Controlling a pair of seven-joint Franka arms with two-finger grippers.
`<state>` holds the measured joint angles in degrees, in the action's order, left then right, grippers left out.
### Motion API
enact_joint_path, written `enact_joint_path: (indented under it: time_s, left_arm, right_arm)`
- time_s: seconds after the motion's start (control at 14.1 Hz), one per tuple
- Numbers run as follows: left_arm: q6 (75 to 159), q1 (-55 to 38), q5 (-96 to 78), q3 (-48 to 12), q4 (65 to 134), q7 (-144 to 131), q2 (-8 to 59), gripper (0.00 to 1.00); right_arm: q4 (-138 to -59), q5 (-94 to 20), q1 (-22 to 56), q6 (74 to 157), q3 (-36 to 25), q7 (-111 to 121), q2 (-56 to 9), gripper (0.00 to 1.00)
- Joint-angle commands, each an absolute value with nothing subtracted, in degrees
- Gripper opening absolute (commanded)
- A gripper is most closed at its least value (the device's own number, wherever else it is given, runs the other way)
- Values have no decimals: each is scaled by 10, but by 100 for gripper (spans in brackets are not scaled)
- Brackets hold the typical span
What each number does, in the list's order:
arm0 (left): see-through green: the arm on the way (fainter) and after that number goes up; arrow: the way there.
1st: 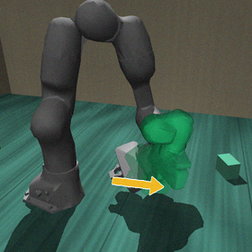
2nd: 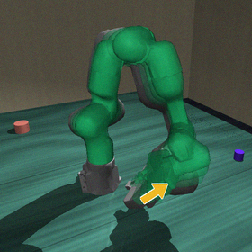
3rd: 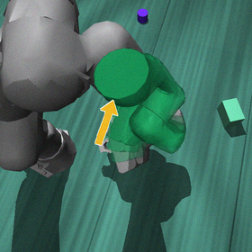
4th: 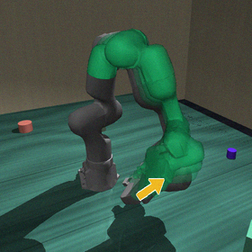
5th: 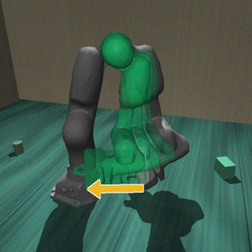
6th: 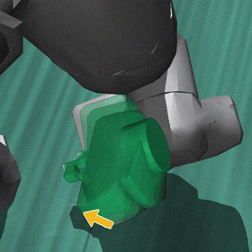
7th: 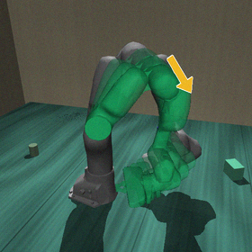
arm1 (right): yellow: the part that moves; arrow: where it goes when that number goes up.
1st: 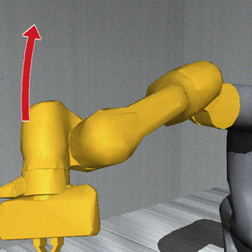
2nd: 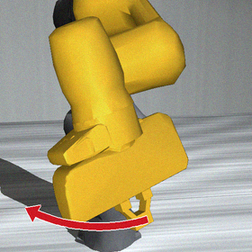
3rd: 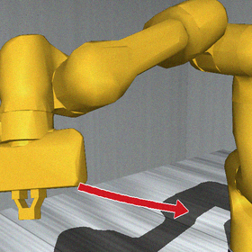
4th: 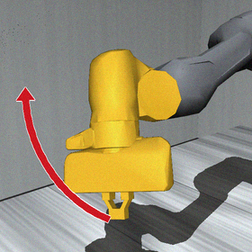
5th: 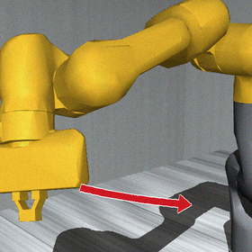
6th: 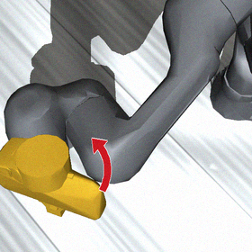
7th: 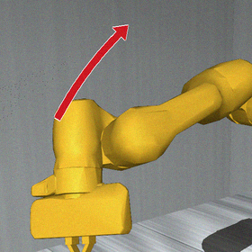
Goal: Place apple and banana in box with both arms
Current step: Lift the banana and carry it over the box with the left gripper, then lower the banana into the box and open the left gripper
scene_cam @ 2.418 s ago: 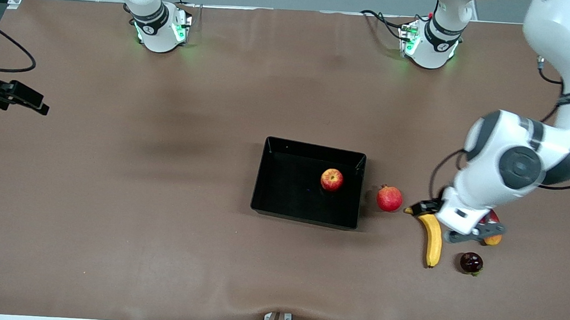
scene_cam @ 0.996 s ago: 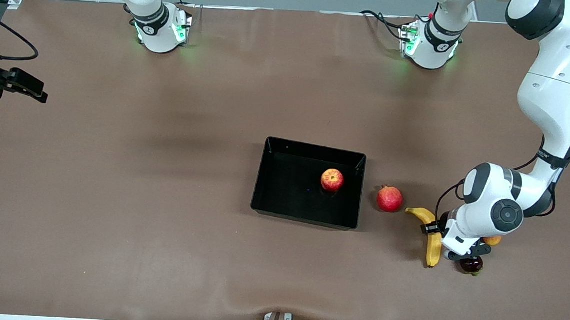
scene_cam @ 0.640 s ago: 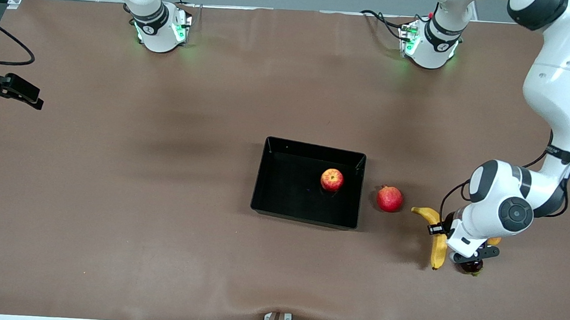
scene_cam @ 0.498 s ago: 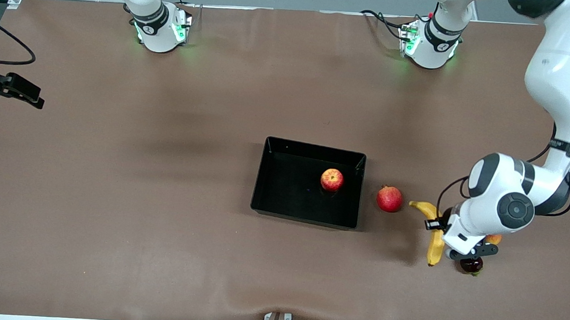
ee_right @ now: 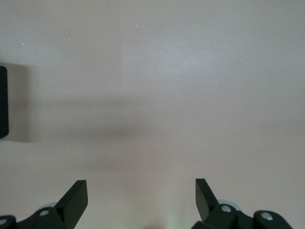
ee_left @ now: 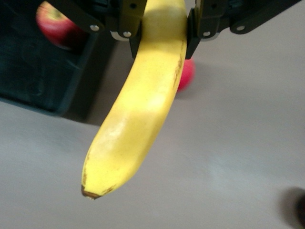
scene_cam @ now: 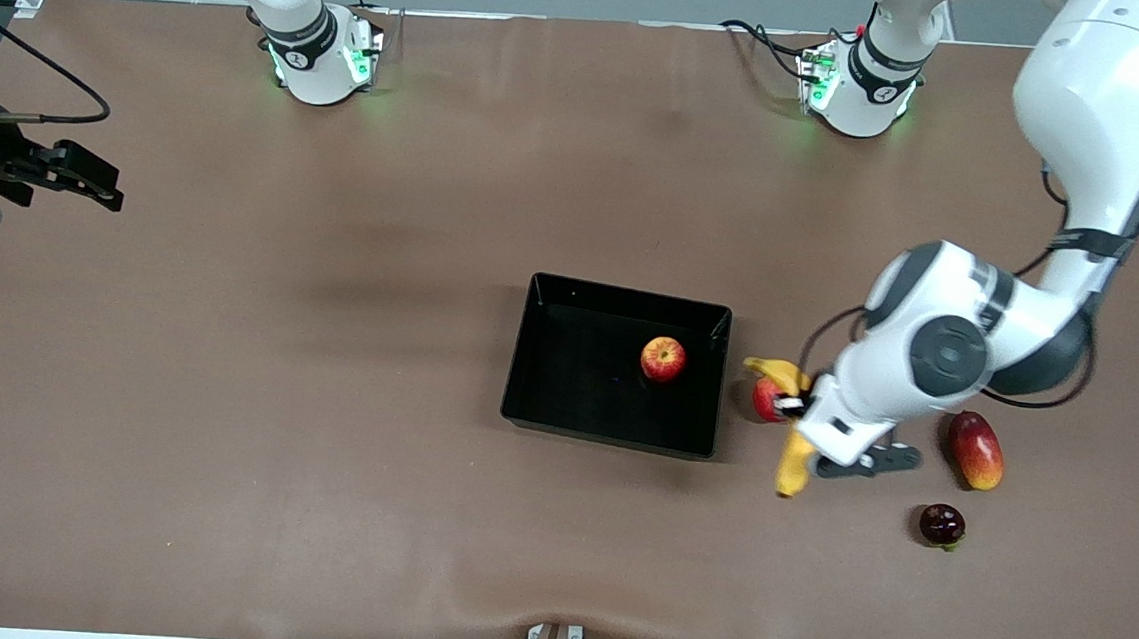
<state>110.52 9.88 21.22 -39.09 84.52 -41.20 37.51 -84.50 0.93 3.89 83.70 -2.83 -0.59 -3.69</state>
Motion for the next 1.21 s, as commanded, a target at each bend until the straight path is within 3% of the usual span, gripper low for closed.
enact_joint_path:
  time_s: [0.0, 0.64, 1.14]
  left_arm:
    - [1095, 54, 209, -396, 837, -472, 382, 0]
    - [1149, -74, 214, -390, 816, -596, 421, 0]
    - [1231, -183, 210, -288, 816, -609, 446, 0]
  right_arm:
    - [-839, 12, 35, 827, -26, -8, -34, 100]
    - [-843, 11, 44, 826, -25, -9, -39, 100]
    - [-839, 12, 39, 813, -25, -4, -37, 100]
